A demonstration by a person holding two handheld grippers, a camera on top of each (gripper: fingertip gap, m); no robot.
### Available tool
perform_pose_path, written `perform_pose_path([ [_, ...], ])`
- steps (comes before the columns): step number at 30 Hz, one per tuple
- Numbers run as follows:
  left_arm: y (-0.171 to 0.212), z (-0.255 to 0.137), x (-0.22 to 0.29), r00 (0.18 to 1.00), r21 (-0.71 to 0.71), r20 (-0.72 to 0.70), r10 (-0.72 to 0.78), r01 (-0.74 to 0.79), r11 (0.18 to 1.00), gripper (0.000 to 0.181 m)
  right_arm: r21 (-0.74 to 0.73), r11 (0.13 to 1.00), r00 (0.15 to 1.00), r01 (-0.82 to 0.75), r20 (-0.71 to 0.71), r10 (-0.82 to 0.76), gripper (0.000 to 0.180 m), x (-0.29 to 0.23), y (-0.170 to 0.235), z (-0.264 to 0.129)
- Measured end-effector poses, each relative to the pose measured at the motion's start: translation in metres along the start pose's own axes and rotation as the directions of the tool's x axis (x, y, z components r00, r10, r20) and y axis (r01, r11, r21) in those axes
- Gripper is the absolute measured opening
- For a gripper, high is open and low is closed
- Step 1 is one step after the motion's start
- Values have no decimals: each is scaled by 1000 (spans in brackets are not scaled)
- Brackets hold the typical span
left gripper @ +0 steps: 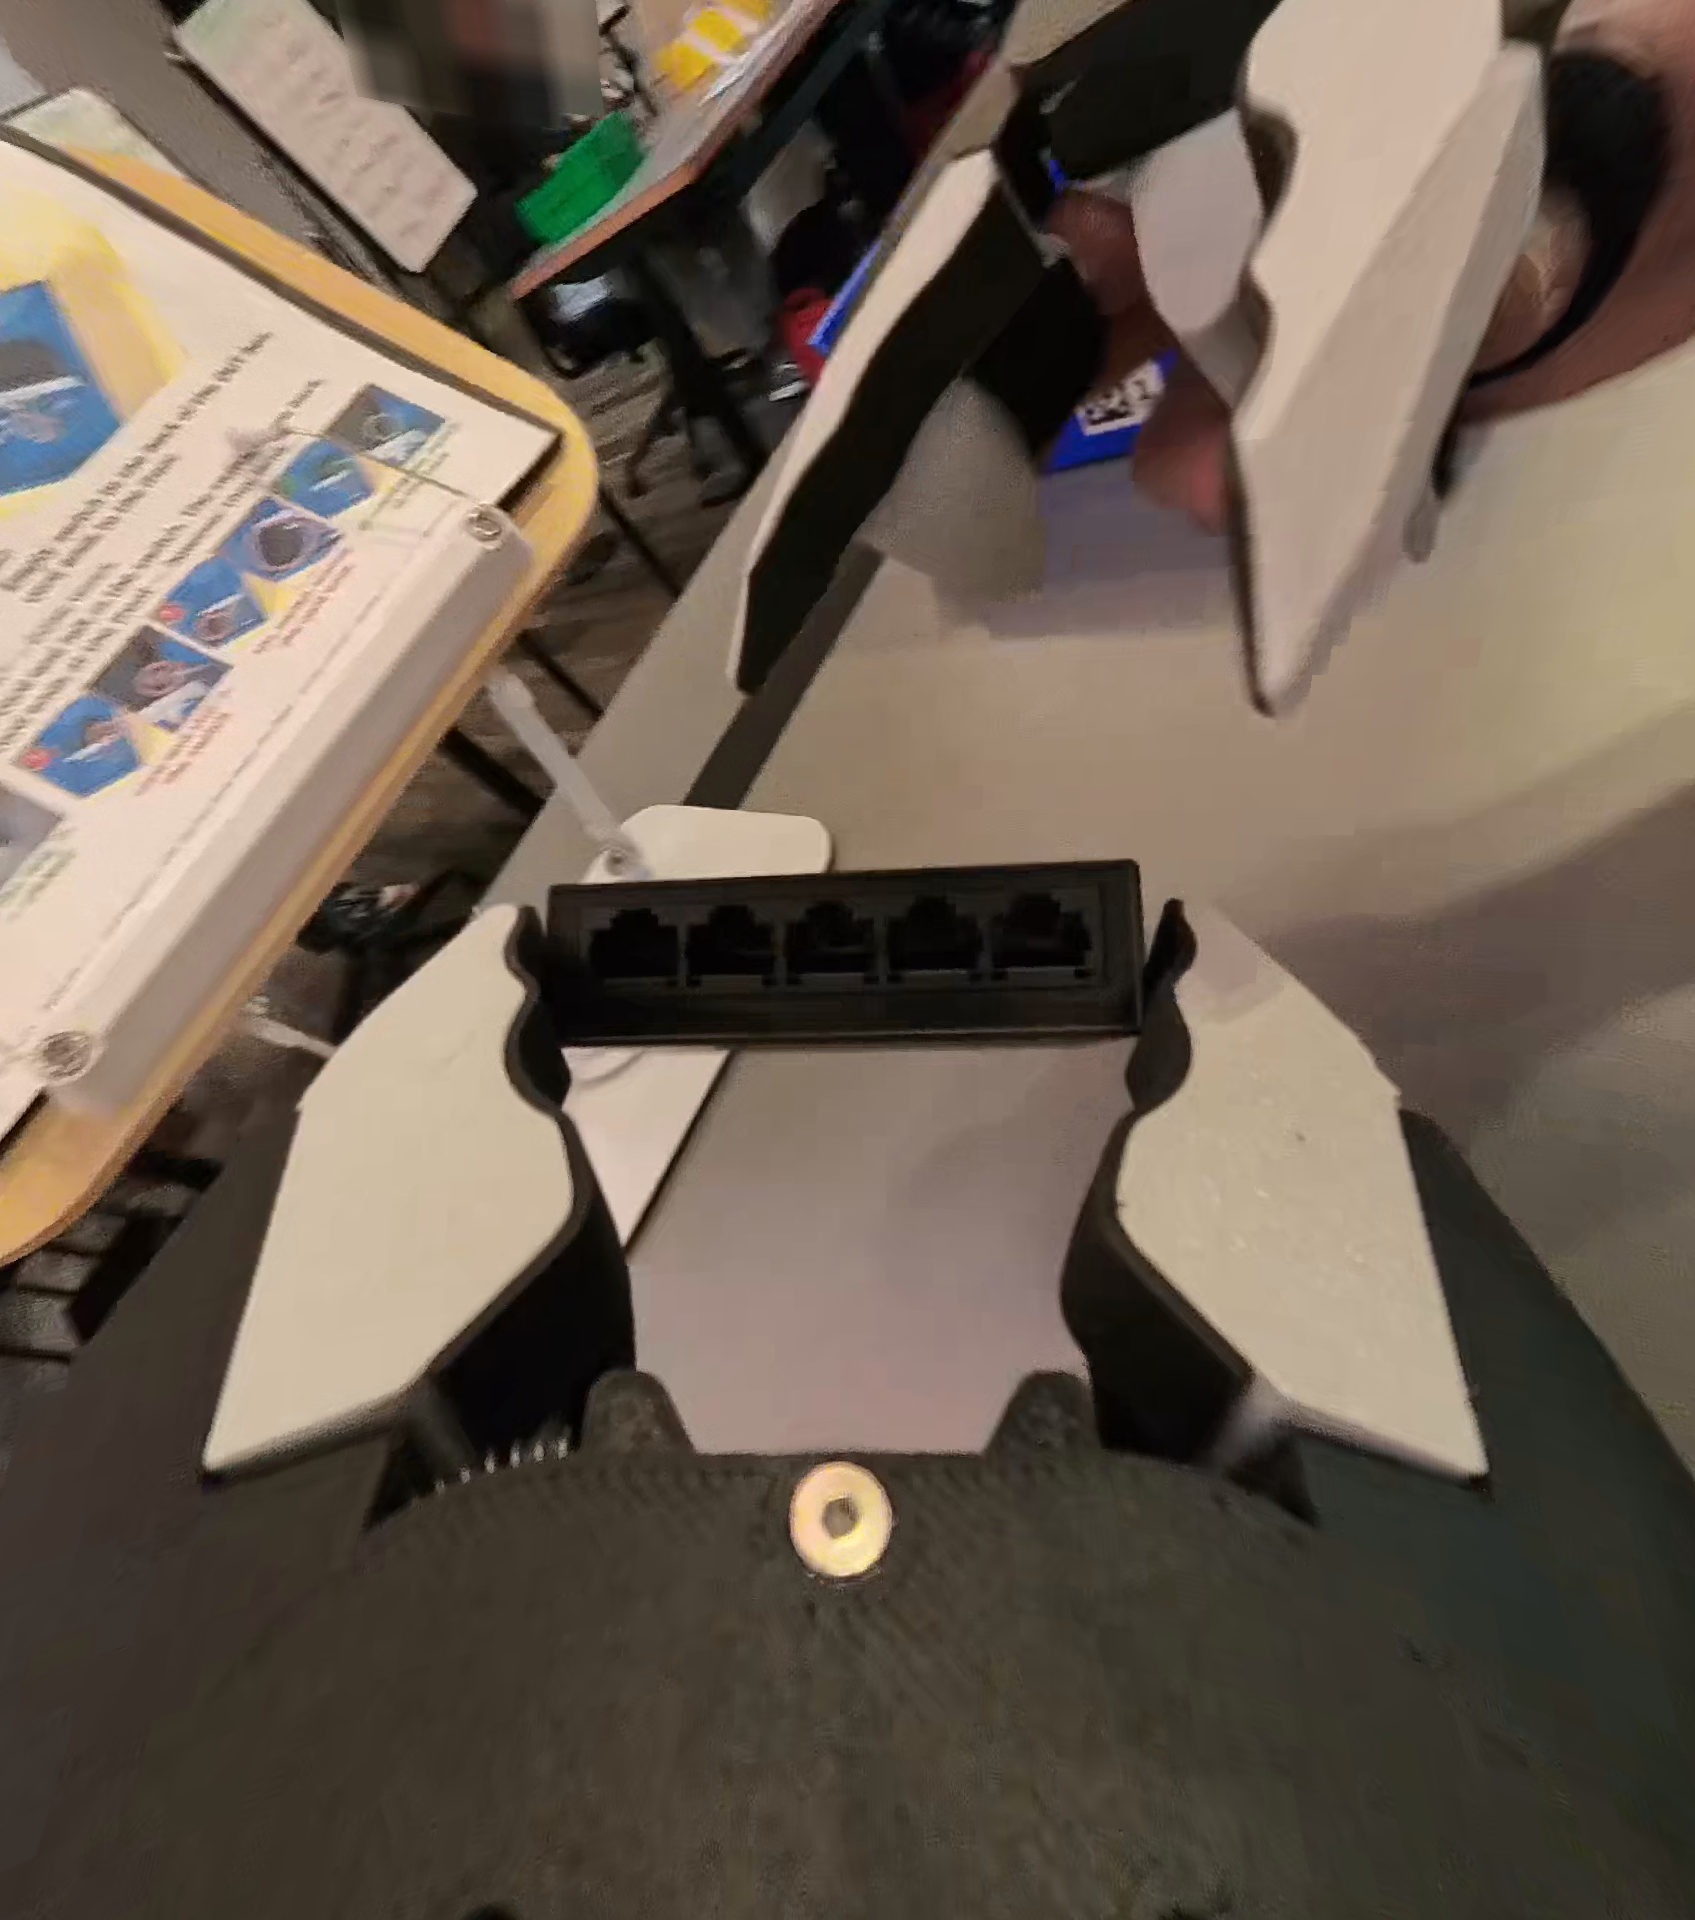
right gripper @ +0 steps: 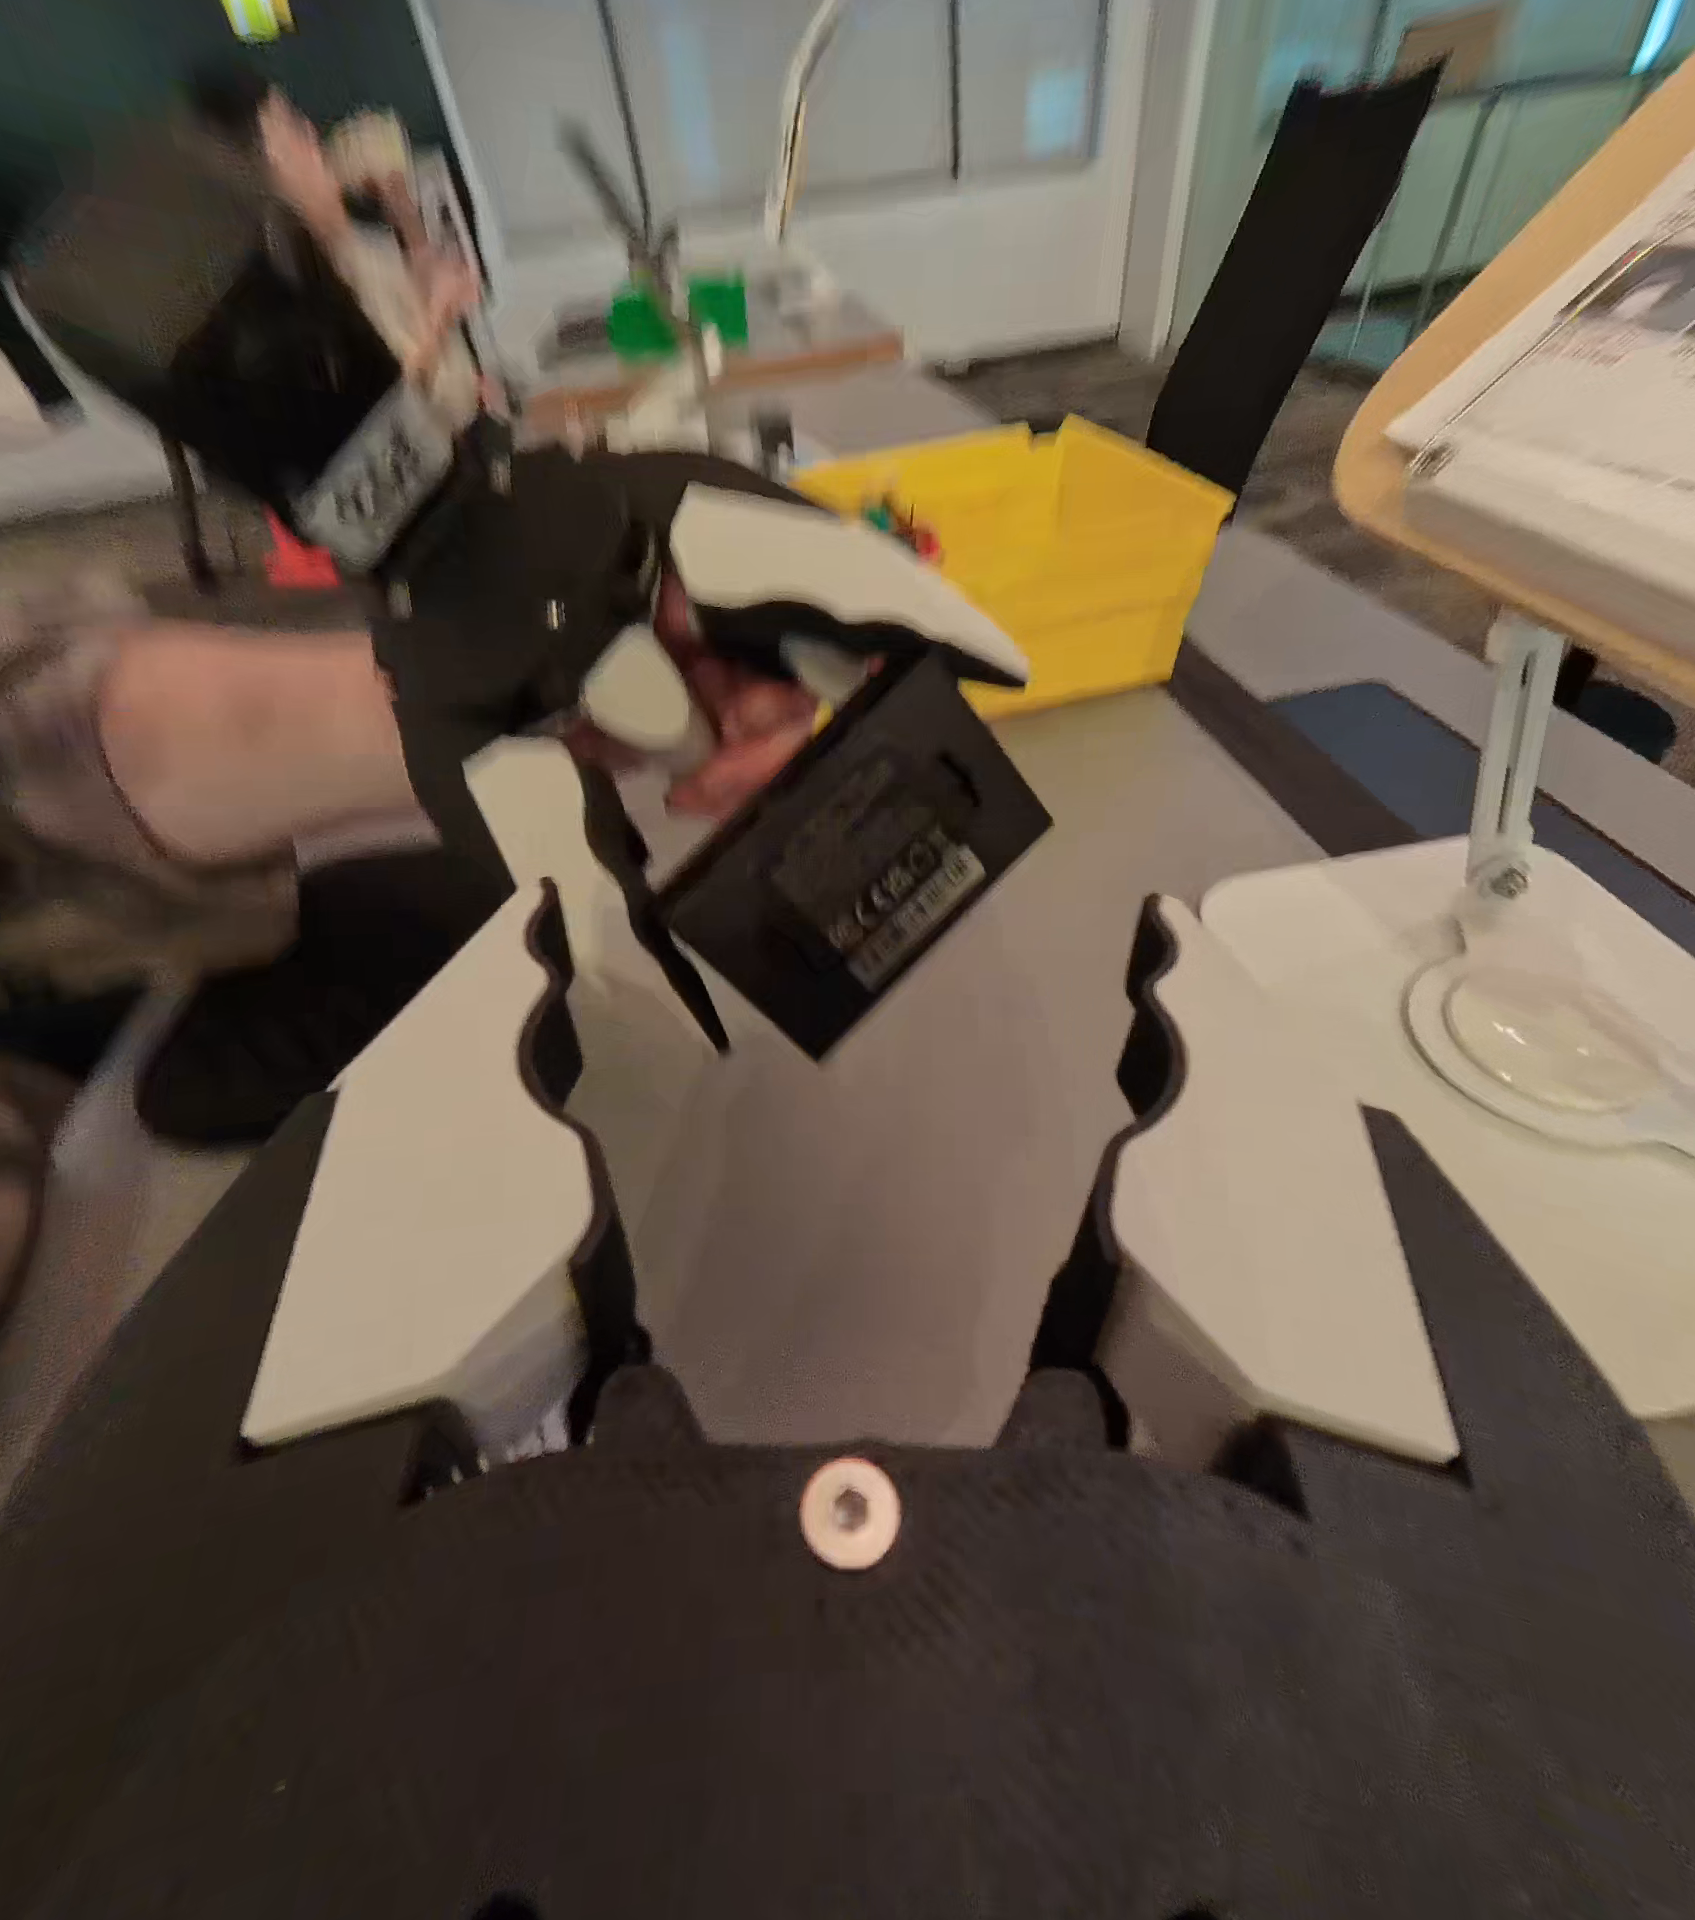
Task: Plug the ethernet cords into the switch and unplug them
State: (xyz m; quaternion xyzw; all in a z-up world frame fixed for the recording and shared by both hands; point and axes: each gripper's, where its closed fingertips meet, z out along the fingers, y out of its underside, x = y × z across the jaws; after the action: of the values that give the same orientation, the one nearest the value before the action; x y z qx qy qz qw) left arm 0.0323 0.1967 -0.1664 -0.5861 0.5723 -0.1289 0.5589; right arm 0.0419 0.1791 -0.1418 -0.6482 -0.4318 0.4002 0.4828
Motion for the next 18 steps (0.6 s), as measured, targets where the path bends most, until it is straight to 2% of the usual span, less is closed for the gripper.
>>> perform_pose_path([
  [1,1,-1,6,999,0,-51,-8,8,1000,107,-80,995,998,66,10,-66,110,-2,10,-2],
  [4,-1,0,32,976,34,-219,-16,24,999,107,-202,951,972,233,27,-233,119,-5,30,-4],
  [8,-4,4,56,944,56,-329,10,10,998,106,-312,888,940,339,149,-306,118,-22,61,2],
  [11,-14,4,58,933,96,-358,-25,64,993,106,-290,883,926,368,205,-318,120,-29,73,7],
  [15,-32,2,58,915,152,-395,-81,152,977,106,-258,897,929,359,187,-318,119,-29,73,18],
  [18,-38,3,63,900,167,-428,-84,170,971,106,-184,921,930,342,202,-305,100,-36,65,22],
])
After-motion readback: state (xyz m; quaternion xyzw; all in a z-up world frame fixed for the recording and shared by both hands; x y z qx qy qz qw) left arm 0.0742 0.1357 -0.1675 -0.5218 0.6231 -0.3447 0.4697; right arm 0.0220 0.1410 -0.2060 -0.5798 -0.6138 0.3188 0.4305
